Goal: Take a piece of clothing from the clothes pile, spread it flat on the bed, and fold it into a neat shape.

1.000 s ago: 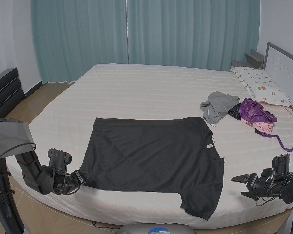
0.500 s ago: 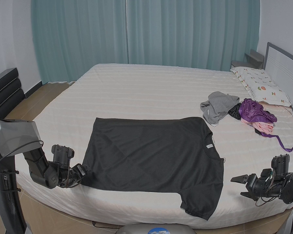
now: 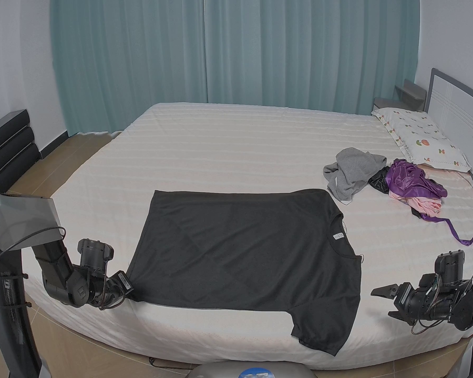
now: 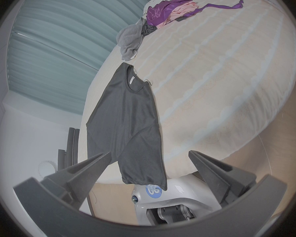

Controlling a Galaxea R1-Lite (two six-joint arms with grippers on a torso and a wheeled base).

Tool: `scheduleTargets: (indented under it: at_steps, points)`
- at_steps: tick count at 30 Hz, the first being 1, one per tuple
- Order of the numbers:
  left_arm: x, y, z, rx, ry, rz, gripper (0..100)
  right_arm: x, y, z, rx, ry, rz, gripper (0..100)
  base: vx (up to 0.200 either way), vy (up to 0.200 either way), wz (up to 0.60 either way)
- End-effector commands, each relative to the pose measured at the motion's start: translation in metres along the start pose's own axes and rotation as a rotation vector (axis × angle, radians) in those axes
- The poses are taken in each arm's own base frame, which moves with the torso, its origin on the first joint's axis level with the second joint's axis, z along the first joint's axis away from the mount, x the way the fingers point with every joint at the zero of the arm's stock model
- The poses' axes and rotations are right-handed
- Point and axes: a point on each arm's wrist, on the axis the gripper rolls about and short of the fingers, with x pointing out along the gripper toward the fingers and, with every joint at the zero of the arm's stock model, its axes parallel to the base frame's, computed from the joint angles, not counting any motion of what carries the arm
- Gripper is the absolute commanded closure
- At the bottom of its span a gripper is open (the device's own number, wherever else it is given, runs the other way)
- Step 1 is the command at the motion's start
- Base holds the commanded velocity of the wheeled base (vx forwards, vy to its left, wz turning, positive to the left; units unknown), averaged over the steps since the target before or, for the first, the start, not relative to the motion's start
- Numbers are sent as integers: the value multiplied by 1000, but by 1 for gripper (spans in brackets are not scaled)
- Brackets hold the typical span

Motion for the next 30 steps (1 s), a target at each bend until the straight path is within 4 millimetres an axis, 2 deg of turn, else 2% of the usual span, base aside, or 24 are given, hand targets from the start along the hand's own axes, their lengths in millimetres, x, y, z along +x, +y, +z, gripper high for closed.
scheduleTargets:
  at_steps: [1,4,10,13,14,17,22,25,30]
  points:
    - [-6,10,6,-33,-14,13,100,5,0,-7,-20,28,-20,0,0,0,0]
    - [-7,15,10,-49,-17,16,100,11,2,-8,-36,15,-31,0,0,0,0]
    - [-9,17,10,-57,-15,16,100,58,3,-5,-86,-86,-75,0,0,0,0]
    - [-9,18,9,-57,-11,20,100,68,2,-3,-96,-109,-65,0,0,0,0]
    - [-10,19,9,-57,-10,15,100,78,4,-2,-104,-116,-52,0,0,0,0]
    - [-11,19,7,-54,-13,2,100,92,8,0,-117,-125,-42,0,0,0,0]
    - [-12,20,6,-54,-30,-14,100,116,15,-6,-154,-122,-47,0,0,0,0]
    - [-12,20,6,-54,-30,-14,100,125,16,-5,-161,-133,-62,0,0,0,0]
    - [-12,20,6,-54,-30,-14,100,130,19,1,-158,-152,-55,0,0,0,0]
